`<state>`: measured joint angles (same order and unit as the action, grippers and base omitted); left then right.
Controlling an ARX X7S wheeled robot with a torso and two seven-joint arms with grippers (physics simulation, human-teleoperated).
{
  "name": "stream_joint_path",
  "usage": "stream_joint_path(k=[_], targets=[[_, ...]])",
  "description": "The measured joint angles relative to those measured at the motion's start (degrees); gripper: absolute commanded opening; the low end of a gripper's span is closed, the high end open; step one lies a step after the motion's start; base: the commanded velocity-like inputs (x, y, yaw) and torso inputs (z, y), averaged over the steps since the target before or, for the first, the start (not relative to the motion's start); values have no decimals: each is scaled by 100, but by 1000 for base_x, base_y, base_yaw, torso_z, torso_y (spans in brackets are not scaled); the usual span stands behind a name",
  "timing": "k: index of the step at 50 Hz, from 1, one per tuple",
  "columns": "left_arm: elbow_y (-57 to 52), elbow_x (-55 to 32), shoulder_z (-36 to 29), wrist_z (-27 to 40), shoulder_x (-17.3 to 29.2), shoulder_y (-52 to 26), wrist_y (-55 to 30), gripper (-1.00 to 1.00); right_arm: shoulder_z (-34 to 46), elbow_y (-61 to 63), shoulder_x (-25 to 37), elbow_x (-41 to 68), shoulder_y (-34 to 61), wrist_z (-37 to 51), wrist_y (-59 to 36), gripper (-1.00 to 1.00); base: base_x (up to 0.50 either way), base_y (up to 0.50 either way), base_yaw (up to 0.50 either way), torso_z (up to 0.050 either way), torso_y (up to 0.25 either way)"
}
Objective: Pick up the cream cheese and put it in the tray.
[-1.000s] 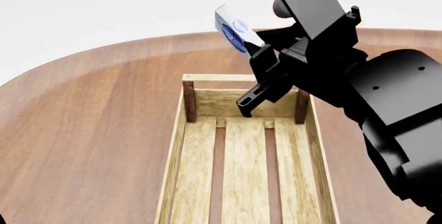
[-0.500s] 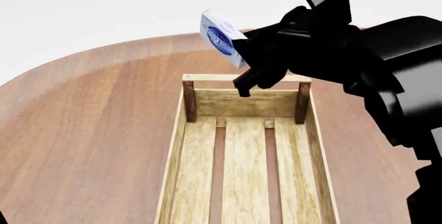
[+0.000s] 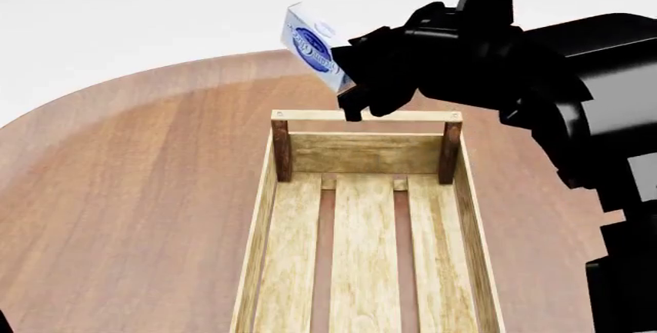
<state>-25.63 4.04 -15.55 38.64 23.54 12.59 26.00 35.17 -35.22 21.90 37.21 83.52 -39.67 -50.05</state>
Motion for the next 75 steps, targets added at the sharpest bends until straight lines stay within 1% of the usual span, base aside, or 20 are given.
stream_joint_path(k=[24, 45, 75], targets=[[73, 115, 30, 88, -16, -24, -81, 100, 128, -169, -15, -111, -106, -27, 161, -100, 0, 0, 0, 0, 0], [120, 242, 38, 179, -42, -35, -78, 100, 540, 164, 101, -366, -274, -4, 127, -100, 0, 0, 0, 0, 1], [86, 273, 15, 230, -30, -26, -108, 100, 802, 208, 170, -534, -381, 2, 130, -100, 0, 0, 0, 0, -101]])
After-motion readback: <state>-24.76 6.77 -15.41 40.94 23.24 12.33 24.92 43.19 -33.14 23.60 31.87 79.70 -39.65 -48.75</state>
